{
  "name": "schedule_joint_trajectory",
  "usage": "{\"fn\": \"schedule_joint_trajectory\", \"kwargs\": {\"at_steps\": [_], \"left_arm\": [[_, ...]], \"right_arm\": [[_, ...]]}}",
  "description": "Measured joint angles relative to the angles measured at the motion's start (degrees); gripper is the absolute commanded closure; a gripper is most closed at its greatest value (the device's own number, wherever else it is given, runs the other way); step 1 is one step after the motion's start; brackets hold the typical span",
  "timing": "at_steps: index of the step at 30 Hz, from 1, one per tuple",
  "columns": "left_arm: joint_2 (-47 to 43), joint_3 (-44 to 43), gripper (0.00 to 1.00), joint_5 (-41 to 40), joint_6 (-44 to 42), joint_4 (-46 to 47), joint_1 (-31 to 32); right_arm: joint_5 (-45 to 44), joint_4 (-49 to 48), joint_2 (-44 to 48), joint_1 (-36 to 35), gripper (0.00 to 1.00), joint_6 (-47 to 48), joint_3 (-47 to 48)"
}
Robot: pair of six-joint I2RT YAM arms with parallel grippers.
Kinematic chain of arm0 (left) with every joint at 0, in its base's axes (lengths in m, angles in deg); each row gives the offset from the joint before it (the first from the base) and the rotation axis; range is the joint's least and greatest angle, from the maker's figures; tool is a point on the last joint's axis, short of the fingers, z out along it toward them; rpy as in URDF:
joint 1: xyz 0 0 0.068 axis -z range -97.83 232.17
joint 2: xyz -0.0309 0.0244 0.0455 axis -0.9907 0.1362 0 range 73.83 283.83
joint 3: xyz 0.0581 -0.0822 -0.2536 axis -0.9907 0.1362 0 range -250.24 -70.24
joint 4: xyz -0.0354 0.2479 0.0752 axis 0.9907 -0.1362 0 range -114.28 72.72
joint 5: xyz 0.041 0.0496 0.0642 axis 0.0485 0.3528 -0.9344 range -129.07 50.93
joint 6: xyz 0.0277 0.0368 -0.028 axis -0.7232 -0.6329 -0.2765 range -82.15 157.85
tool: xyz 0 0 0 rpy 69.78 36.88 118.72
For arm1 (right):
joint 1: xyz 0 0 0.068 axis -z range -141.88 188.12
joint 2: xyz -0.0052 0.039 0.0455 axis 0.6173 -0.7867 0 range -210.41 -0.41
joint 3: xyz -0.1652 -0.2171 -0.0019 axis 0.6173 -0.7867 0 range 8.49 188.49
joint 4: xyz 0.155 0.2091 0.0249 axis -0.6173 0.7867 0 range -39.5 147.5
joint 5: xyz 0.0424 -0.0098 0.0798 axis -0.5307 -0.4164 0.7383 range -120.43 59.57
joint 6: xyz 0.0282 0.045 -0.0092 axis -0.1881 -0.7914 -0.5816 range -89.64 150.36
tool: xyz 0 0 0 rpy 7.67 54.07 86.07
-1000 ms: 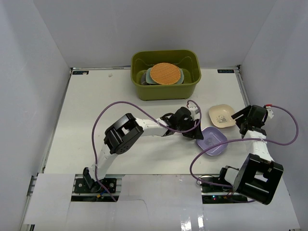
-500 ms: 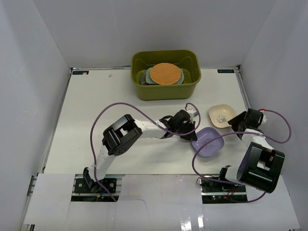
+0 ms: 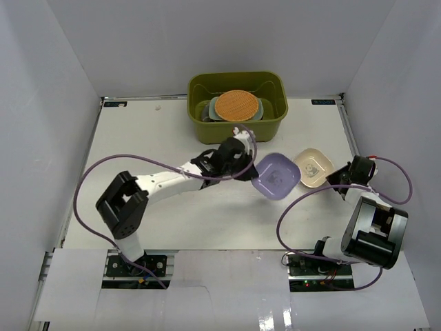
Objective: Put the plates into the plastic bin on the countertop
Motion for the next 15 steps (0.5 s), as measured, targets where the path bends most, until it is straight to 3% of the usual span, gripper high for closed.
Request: {"fn": "schedule_joint_trajectory", "kwargs": {"at_steps": [4, 7, 11, 15], "left_arm": [[-4.87, -6.38, 1.00, -2.54, 0.00, -4.48, -6.75], [-4.11, -16.50, 1.00, -5.73, -0.37, -8.04, -11.91], [1.84, -32.74, 1.00, -9.40, -0.85, -13.57, -17.33], [14.05, -50.38, 1.00, -13.86, -2.34, -19.12, -19.93]], "right_arm": [[1.05, -0.68, 0.68, 0.00, 0.92, -0.70, -0.26], [2.08, -0.87, 3.50, -0.02, 0.92, -1.79, -0.68], [3.37, -1.86, 7.34, -1.31, 0.92, -2.95, -0.17], [4.28, -2.25, 9.27, -4.07, 0.92, -2.99, 1.75]]}}
